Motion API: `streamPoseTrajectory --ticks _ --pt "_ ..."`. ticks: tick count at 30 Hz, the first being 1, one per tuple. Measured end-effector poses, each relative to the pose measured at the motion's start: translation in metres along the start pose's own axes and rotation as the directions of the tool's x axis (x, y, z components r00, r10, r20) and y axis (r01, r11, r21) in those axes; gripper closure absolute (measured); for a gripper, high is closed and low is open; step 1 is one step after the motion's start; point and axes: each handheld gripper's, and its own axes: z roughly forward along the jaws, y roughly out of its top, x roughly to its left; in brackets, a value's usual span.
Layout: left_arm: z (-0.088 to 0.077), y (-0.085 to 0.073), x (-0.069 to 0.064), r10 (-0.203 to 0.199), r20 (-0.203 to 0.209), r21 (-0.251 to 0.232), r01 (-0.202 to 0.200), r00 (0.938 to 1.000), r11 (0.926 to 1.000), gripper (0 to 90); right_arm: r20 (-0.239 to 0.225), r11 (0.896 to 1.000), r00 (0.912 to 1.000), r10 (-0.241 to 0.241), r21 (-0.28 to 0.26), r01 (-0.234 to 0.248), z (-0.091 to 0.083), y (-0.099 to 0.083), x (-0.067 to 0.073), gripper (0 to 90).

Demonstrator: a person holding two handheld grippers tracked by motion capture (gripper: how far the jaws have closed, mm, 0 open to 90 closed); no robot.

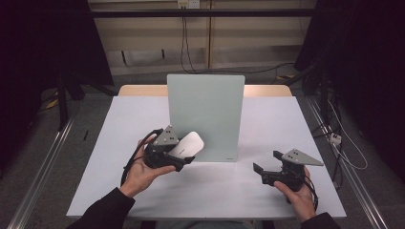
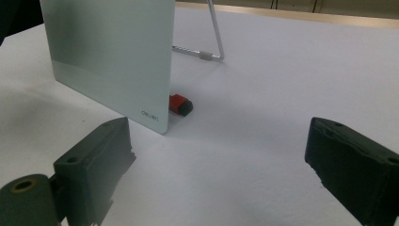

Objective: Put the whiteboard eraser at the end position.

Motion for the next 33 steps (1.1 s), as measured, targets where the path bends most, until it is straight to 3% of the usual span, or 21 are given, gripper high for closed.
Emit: streamPoseTrajectory --ticks 2,9,14,19,20,33 --pt "0.002 -0.001 -0.003 0.016 0.034 0.022 -0.017 0.9993 0.9996 30.8 0.0 1.0 1.0 -0.003 0.001 0.003 0.0 0.0 0.0 7.6" --pt "0.005 -0.001 -0.01 0.04 0.051 0.053 -0.043 0.9979 0.9977 30.9 0.0 1.0 1.0 -0.002 0.001 0.002 0.001 0.0 0.001 7.6" --pt "0.012 -0.001 -0.013 0.055 0.089 0.1 -0.064 0.9945 0.9929 30.9 0.0 1.0 1.0 -0.002 0.001 0.002 0.001 0.0 0.001 7.6" --pt "0.022 0.001 -0.016 0.051 0.092 0.137 -0.063 0.9945 0.9885 30.9 0.001 1.0 1.0 -0.003 0.001 0.003 0.001 0.0 0.001 7.6" --pt "0.026 0.001 -0.017 0.047 0.116 0.133 -0.063 0.9922 0.9892 30.9 0.001 1.0 1.0 -0.003 0.002 0.003 0.001 0.0 0.001 7.6" --pt "0.058 0.001 -0.031 0.087 0.182 0.233 -0.129 0.9794 0.9639 30.9 -0.001 1.0 1.0 -0.004 0.002 0.004 0.001 0.0 0.001 7.5"
